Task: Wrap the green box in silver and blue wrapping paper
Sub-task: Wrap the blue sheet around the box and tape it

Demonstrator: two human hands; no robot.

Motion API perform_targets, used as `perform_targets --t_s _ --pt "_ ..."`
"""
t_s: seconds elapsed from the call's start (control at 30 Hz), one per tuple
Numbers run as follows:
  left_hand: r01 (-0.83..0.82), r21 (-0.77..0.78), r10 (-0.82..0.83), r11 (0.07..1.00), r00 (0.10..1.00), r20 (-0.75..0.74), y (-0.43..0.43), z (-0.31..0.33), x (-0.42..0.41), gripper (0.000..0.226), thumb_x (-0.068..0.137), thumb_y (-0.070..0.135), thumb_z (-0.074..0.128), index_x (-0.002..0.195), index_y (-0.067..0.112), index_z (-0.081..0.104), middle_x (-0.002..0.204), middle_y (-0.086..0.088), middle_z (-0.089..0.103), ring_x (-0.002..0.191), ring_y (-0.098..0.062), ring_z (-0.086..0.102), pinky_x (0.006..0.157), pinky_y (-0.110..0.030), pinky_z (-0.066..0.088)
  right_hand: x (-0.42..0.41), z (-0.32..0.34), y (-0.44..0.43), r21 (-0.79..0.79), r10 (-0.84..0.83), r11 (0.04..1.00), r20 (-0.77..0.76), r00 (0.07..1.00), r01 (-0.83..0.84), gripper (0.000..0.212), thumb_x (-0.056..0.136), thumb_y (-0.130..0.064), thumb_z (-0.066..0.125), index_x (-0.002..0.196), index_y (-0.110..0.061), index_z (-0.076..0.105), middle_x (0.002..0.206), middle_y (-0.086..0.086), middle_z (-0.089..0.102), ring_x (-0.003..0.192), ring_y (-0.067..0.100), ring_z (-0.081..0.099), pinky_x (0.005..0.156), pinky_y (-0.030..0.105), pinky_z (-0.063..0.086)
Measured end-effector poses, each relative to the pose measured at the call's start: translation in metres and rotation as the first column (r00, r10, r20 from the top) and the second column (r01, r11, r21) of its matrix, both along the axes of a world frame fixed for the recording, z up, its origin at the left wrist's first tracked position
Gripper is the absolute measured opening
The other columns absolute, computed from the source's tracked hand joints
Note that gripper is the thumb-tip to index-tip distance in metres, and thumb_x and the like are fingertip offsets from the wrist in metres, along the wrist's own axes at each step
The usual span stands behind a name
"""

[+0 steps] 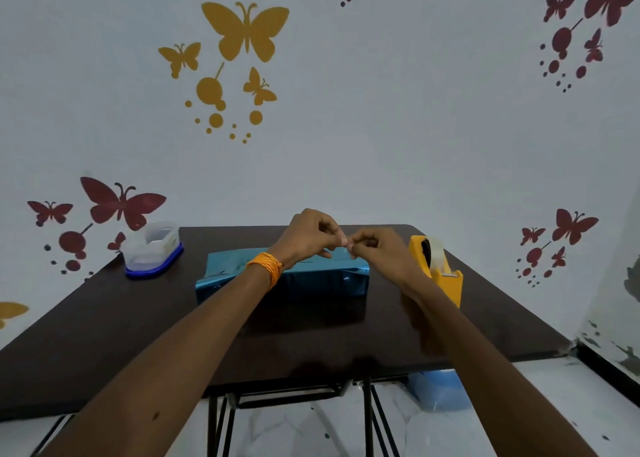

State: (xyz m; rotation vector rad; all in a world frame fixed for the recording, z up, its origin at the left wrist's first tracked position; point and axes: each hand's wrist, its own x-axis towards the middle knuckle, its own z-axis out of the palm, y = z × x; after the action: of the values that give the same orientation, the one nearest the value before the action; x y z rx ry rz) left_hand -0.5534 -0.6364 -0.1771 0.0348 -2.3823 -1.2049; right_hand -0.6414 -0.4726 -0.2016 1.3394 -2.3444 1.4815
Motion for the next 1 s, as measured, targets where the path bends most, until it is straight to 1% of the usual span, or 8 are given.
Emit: perform_targets --t_s 0.17,0.27,0.37,0.5,0.67,0.8,0.9,1.0 --pt "-0.054 0.047 0.057 0.997 0.997 -0.049 0.000 0.003 0.002 0.009 0.084 0.011 0.074 0.088 0.003 0.074 0.089 -0.008 0.072 0.083 -0.020 0.071 0.067 -0.029 0.062 0.001 0.001 -0.007 -0.156 -0.033 0.986 0.163 0.986 0.058 0.008 0.089 -0.014 0.070 0.092 -0.009 0.076 0.080 0.000 0.074 0.076 0.004 0.066 0.068 0.018 0.048" --pt "-0.082 0.122 0.088 0.989 0.995 -0.051 -0.001 0.004 0.002 0.009 0.085 0.010 0.073 0.086 0.001 0.074 0.089 -0.011 0.072 0.082 -0.023 0.071 0.065 -0.028 0.061 0.000 0.001 -0.011 -0.192 -0.020 0.979 0.220 0.975 0.064 0.013 0.091 -0.018 0.071 0.085 -0.007 0.075 0.066 -0.009 0.068 0.063 -0.003 0.058 0.063 0.018 0.046" --pt "-0.079 0.253 0.090 0.964 0.995 -0.033 -0.004 0.003 0.000 0.016 0.083 0.016 0.077 0.085 0.001 0.074 0.083 -0.016 0.070 0.073 -0.020 0.069 0.068 -0.031 0.061 0.000 0.002 -0.016 -0.234 0.010 0.970 0.288 0.957 0.061 0.020 0.090 -0.027 0.074 0.085 -0.008 0.073 0.064 -0.011 0.063 0.063 0.003 0.056 0.061 0.021 0.046" --pt "-0.063 0.432 0.059 0.900 0.998 0.023 -0.010 0.001 0.000 0.021 0.084 0.015 0.076 0.093 -0.004 0.073 0.080 -0.013 0.069 0.071 -0.016 0.065 0.071 -0.028 0.060 -0.002 0.004 -0.025 -0.263 0.024 0.962 0.349 0.937 0.073 0.025 0.086 -0.028 0.078 0.084 -0.003 0.072 0.071 0.001 0.066 0.071 0.008 0.062 0.060 0.021 0.050" --pt "-0.038 0.469 0.021 0.882 0.999 0.042 -0.029 -0.003 0.003 0.025 0.089 0.026 0.071 0.101 0.004 0.071 0.087 -0.008 0.073 0.076 -0.014 0.065 0.074 -0.025 0.056 -0.014 0.011 -0.035 -0.219 0.039 0.974 0.389 0.921 0.051 0.023 0.089 -0.019 0.076 0.085 0.004 0.071 0.072 0.009 0.066 0.069 0.013 0.064 0.060 0.021 0.053" --pt "-0.260 0.220 0.265 0.940 0.964 0.008 -0.055 -0.016 0.000 0.018 0.093 0.027 0.064 0.102 0.012 0.069 0.093 -0.007 0.072 0.081 -0.014 0.067 0.072 -0.025 0.054 -0.026 0.018 -0.044 -0.182 0.021 0.980 0.486 0.874 0.078 0.021 0.089 -0.011 0.075 0.092 0.010 0.069 0.073 0.012 0.064 0.067 0.016 0.062 0.058 0.021 0.055" --pt "-0.373 -0.132 0.383 0.918 0.922 0.062 -0.073 -0.032 -0.006 0.019 0.088 0.030 0.070 0.091 0.011 0.071 0.097 -0.003 0.071 0.091 -0.018 0.065 0.078 -0.033 0.055 -0.030 0.021 -0.055 0.055 -0.038 0.998 0.553 0.832 0.009 0.019 0.088 -0.010 0.075 0.094 0.007 0.070 0.074 0.009 0.063 0.063 0.014 0.057 0.056 0.021 0.050" --pt "-0.433 -0.268 0.480 0.861 0.866 0.141 -0.083 -0.049 -0.009 0.033 0.079 0.041 0.077 0.095 0.014 0.067 0.102 -0.001 0.067 0.094 -0.019 0.062 0.075 -0.031 0.048 -0.038 0.020 -0.070 0.245 -0.090 0.968 0.564 0.820 -0.062 0.018 0.089 -0.013 0.075 0.096 0.002 0.070 0.076 0.006 0.061 0.060 0.011 0.053 0.052 0.019 0.046"
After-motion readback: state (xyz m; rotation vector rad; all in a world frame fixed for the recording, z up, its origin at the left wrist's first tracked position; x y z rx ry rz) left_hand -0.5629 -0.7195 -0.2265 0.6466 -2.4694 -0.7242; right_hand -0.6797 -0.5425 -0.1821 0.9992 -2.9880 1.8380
